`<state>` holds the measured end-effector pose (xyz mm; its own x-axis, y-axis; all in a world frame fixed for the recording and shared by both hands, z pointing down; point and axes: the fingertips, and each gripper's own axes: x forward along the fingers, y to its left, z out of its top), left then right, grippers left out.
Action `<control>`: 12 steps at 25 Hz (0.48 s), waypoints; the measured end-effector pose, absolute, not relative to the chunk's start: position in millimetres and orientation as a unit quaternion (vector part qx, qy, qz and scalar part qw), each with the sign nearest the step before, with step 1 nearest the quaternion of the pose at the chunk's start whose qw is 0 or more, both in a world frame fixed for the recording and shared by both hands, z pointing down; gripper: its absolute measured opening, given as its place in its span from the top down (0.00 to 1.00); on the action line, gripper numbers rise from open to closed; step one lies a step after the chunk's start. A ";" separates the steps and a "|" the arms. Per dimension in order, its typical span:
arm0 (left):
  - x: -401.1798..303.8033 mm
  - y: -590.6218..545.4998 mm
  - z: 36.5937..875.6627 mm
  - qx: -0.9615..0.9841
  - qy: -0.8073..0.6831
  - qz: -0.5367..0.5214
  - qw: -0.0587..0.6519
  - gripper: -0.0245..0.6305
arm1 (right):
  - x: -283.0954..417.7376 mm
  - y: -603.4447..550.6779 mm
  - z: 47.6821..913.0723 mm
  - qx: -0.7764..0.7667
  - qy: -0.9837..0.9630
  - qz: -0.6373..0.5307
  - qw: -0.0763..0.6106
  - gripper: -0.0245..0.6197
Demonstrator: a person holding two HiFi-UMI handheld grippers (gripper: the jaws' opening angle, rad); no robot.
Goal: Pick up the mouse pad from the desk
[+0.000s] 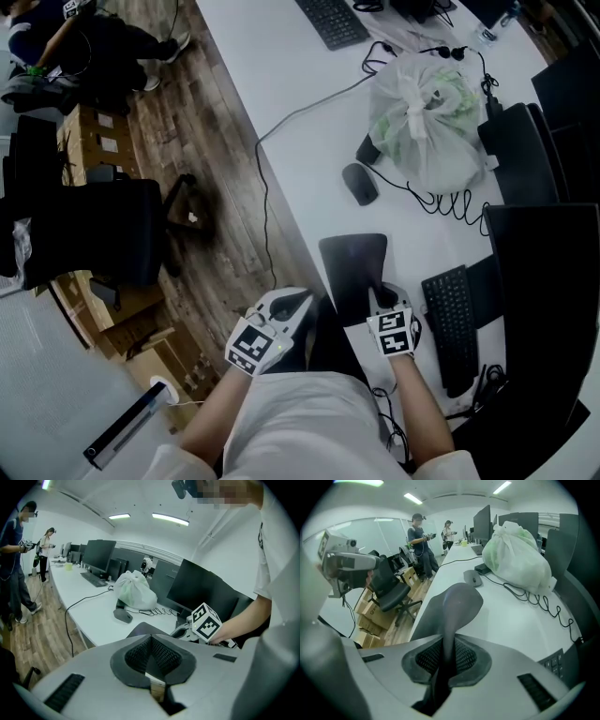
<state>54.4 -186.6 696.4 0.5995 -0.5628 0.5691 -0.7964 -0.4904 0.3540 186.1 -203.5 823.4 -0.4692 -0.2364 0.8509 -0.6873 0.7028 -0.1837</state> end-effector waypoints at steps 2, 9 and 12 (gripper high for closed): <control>53.2 -184.3 686.0 0.844 -0.404 0.190 0.297 0.94 | 186.2 -198.2 809.9 0.288 -0.819 0.267 0.419 0.89; 45.5 -180.7 646.6 0.855 -0.400 0.178 0.276 0.94 | 188.9 -191.5 768.7 0.323 -0.821 0.263 0.390 0.89; 39.0 -178.6 631.7 0.862 -0.393 0.172 0.271 0.94 | 187.1 -189.5 749.6 0.341 -0.819 0.260 0.381 0.89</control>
<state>39.0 -178.6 631.7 0.6324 -0.5844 0.5085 -0.7702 -0.5448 0.3317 187.1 -189.5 749.6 -0.4781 -0.3604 0.8010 -0.7560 0.6330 -0.1665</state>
